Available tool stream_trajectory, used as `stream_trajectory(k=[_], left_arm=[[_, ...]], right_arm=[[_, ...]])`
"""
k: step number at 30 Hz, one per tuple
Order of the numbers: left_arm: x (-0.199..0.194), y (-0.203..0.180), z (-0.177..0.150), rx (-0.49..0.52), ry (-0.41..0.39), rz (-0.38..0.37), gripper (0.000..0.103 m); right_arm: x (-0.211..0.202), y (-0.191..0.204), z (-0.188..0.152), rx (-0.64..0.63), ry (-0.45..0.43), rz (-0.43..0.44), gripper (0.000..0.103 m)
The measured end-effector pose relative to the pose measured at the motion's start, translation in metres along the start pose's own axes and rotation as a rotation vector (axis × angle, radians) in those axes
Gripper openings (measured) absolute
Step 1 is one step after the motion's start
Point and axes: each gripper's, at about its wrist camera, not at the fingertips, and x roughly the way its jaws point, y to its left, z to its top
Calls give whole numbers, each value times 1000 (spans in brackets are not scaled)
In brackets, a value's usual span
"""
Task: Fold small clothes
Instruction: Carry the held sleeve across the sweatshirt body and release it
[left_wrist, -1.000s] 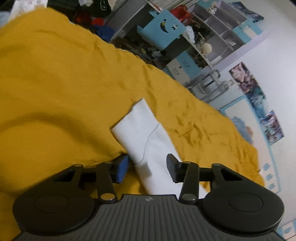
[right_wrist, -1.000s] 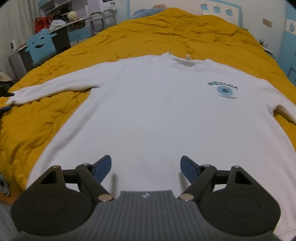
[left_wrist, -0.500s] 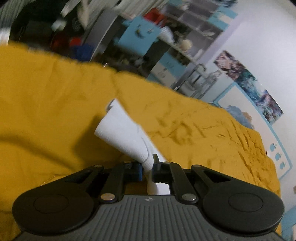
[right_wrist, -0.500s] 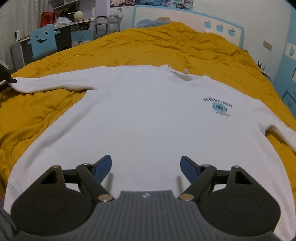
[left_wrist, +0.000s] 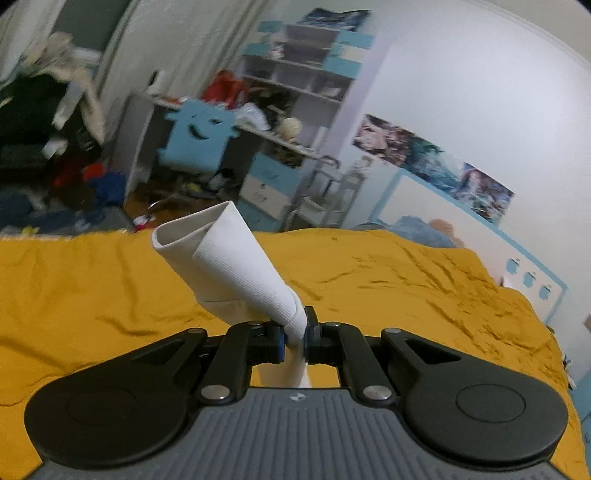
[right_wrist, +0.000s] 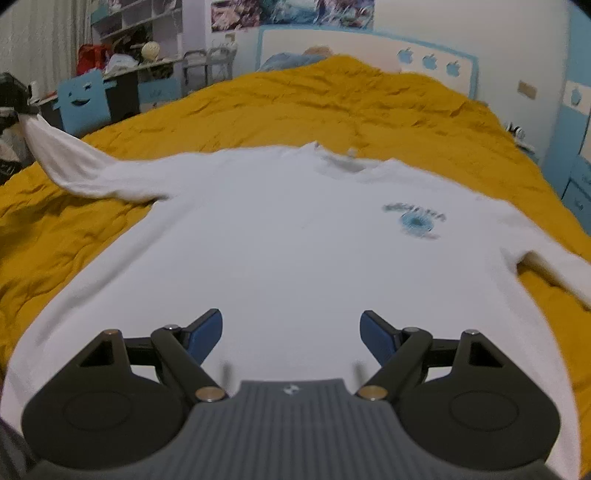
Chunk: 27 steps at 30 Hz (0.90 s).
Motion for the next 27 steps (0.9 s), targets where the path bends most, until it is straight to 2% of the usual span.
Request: stream_trajectory(k=[6,11,18,23,27], left_arm=[[-11,-63,-1,30,-18,-73,9],[-15,-110,-17,60,-9,-159,9],[-2,-175,-56,145,50,-218,9],[6,-209,-85,185,91,-245,9],[8,-235,-107,204,140,-271,9]], right_arm=[[14,-25,26,-7,21,-78,79],[24,-57,32,88,0,-105,81],[23,-96,9,244,-24,-29,81],[26,-106,0,250,-17,-8,81],[39,-114,-8,279,34,-19,81]])
